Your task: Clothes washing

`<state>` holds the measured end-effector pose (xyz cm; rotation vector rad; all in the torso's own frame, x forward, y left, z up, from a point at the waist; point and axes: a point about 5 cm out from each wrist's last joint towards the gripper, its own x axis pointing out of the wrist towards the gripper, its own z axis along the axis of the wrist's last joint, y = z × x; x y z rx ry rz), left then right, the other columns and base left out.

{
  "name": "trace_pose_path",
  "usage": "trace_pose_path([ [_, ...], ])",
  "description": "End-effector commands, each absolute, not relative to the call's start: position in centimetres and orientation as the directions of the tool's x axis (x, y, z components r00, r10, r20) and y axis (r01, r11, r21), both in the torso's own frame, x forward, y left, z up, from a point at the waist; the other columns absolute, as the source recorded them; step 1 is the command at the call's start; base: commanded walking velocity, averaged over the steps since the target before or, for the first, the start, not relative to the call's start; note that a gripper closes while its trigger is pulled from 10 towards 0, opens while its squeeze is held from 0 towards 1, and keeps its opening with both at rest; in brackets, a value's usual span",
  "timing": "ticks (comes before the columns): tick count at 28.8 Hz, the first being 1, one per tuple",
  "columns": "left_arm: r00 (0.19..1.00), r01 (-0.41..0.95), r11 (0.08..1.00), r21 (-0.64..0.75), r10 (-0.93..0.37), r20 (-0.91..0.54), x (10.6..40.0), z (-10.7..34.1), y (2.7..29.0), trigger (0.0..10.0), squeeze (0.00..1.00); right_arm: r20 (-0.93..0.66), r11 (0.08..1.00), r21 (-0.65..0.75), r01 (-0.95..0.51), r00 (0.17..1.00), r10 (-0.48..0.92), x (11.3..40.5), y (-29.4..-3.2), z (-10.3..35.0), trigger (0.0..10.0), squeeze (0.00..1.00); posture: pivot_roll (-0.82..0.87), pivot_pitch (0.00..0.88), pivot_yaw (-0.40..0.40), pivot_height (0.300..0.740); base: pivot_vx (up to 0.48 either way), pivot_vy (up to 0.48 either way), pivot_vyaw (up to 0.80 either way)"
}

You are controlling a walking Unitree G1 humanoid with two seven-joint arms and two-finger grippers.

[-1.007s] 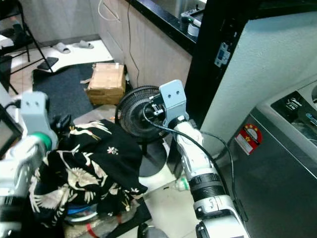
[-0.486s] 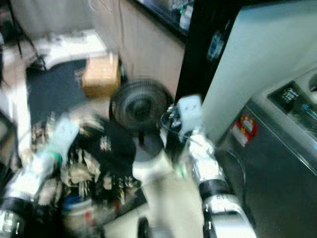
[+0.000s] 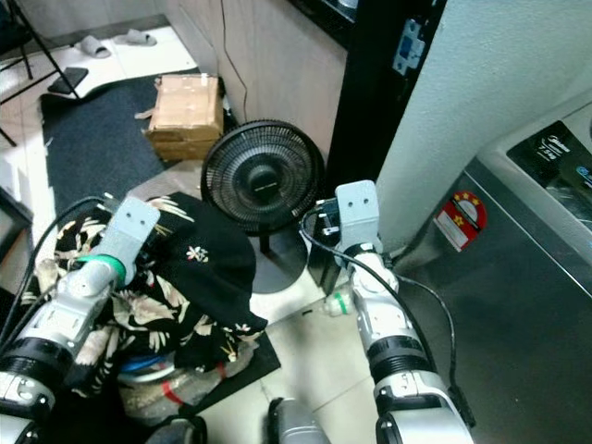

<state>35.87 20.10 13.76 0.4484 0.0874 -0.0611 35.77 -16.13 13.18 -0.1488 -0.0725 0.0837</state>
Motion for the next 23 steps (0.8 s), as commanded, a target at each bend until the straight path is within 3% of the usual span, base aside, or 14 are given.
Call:
trace_pose_path([
  [1,0.998,0.047,0.918,0.393,-0.028,-0.053,35.8,14.6,20.4,10.0,0.0,0.102,0.987,-0.136,-0.083,0.99,0.098,35.9,-16.0,13.8,10.0,0.0,0.02,0.159,0.054,0.74,0.0,0.0,0.0],
  [8,0.986,0.002,0.964,0.264,-0.046,0.161,34.8,19.6,20.0,10.0,0.0,0.262,0.99,-0.048,-0.13,0.955,0.138,36.2,-14.2,18.0,10.0,0.0,0.04,0.097,0.054,0.74,0.0,0.0,0.0],
  [9,0.956,0.041,0.97,0.238,-0.107,0.272,33.7,22.3,18.5,10.0,0.0,0.359,0.986,-0.009,-0.168,0.92,0.16,36.0,-13.0,20.6,10.0,0.0,0.05,0.066,0.058,0.74,0.0,0.0,0.0],
  [11,0.93,0.084,0.97,0.229,-0.159,0.331,32.8,23.8,17.2,10.0,0.0,0.414,0.979,0.006,-0.203,0.892,0.183,35.4,-11.9,21.9,10.0,0.0,0.04,0.053,0.06,0.74,0.0,0.0,0.0],
  [17,0.89,0.21,0.942,0.26,-0.294,0.347,30.2,24.0,13.8,10.0,0.0,0.444,0.97,-0.012,-0.241,0.868,0.221,33.8,-10.8,22.2,10.0,0.0,0.03,0.034,0.054,0.74,0.0,0.0,0.0],
  [23,0.907,0.235,0.95,0.207,-0.291,0.304,29.6,22.4,12.6,10.0,0.0,0.412,0.97,-0.014,-0.244,0.882,0.228,33.6,-10.9,21.4,10.0,0.0,0.01,0.024,0.034,0.74,0.0,0.0,0.0],
])
